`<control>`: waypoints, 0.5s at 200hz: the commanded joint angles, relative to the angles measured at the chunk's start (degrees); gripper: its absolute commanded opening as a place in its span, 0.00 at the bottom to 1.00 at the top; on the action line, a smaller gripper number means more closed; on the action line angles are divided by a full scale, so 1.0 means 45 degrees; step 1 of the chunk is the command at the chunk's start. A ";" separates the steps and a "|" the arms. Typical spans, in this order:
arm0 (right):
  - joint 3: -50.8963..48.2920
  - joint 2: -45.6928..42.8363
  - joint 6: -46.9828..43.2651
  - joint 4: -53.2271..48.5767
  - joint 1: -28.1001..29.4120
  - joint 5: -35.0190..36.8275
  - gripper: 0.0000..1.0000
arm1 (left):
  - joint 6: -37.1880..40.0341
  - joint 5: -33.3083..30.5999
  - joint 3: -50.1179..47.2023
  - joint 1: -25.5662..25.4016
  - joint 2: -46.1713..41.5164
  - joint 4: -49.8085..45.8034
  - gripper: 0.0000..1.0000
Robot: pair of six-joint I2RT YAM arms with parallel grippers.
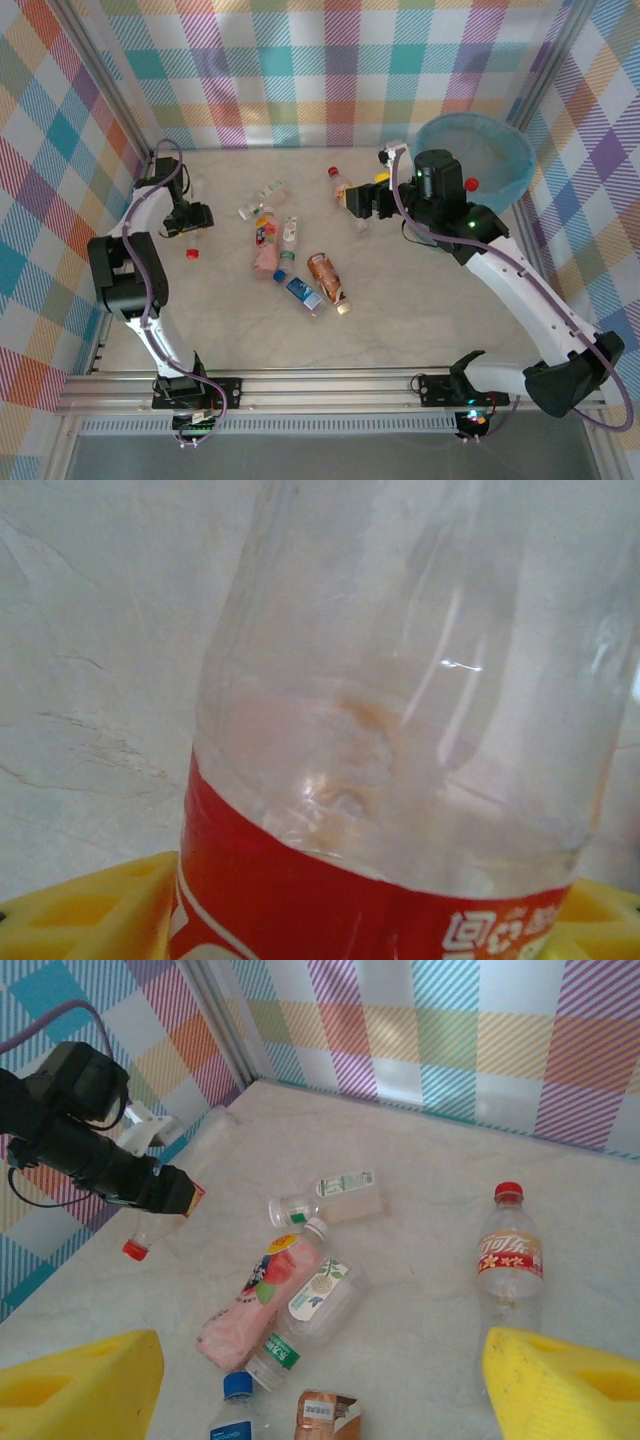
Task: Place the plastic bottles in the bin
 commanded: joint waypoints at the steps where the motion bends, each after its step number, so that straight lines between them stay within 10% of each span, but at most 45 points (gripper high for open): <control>1: -0.0085 -0.0543 -0.0291 0.0228 0.0070 0.0298 0.83 | -0.0314 0.0420 -0.0424 -0.0112 -0.1419 0.0584 0.63; 100: -0.0147 -0.1238 -0.0113 0.1394 0.0059 -0.1002 0.84 | 0.1560 0.3607 -0.3245 -0.4362 -0.8593 0.5106 0.61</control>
